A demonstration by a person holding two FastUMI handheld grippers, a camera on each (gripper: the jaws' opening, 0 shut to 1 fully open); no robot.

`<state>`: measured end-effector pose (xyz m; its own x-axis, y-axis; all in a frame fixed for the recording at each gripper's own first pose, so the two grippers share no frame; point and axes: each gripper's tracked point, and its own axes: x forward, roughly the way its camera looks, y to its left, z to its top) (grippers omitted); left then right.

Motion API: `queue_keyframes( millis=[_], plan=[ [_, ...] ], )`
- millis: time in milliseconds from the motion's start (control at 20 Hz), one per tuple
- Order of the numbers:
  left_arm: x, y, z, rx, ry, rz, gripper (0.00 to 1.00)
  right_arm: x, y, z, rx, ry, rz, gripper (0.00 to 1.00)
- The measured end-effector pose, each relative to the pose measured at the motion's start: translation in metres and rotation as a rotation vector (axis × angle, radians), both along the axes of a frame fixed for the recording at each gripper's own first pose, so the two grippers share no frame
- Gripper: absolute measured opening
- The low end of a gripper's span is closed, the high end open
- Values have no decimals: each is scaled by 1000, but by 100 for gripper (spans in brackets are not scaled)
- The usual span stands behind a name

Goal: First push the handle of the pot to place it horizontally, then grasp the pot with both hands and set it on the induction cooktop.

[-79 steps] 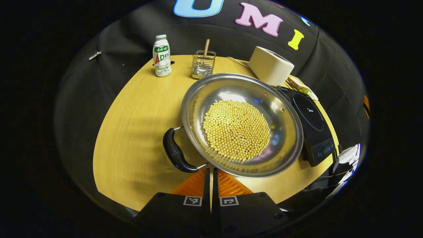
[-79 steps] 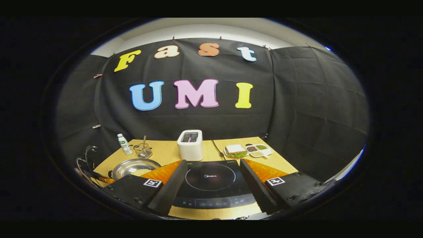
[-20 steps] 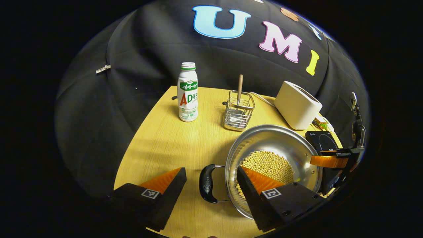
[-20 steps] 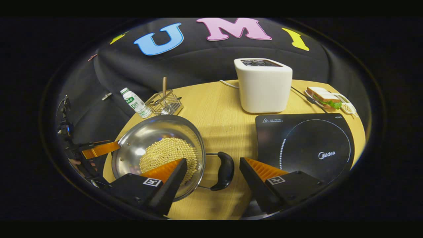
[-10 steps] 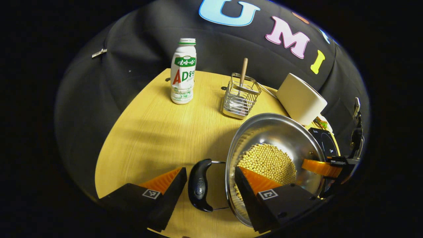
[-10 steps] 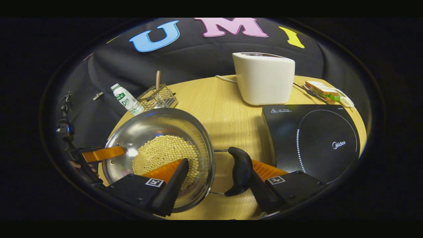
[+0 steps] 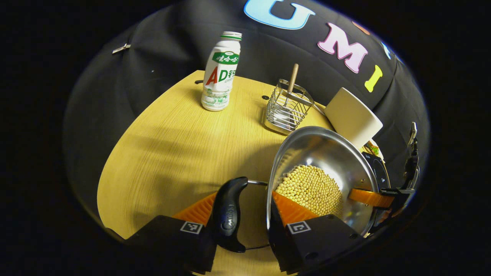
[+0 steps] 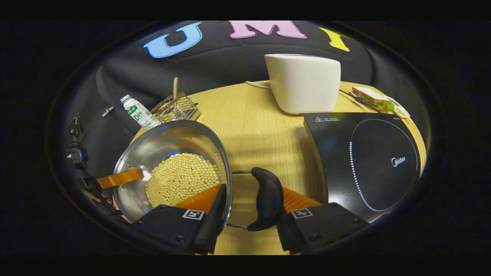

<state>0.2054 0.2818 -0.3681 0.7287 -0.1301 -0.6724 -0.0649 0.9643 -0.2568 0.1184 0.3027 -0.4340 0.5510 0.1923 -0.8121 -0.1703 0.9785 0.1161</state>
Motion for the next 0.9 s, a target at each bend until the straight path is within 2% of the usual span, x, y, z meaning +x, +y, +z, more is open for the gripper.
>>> queue_keyframes(
  millis=[250,650,900],
  plan=[
    [-18,1,-2,2,-3,57,62,-8,1,-3,6,25,26,60],
    [-54,-6,7,-17,14,118,61,-25,-2,20,5,10,69,59],
    [-68,-17,33,-3,-19,120,60,-33,-13,47,25,-21,71,59]
  ],
)
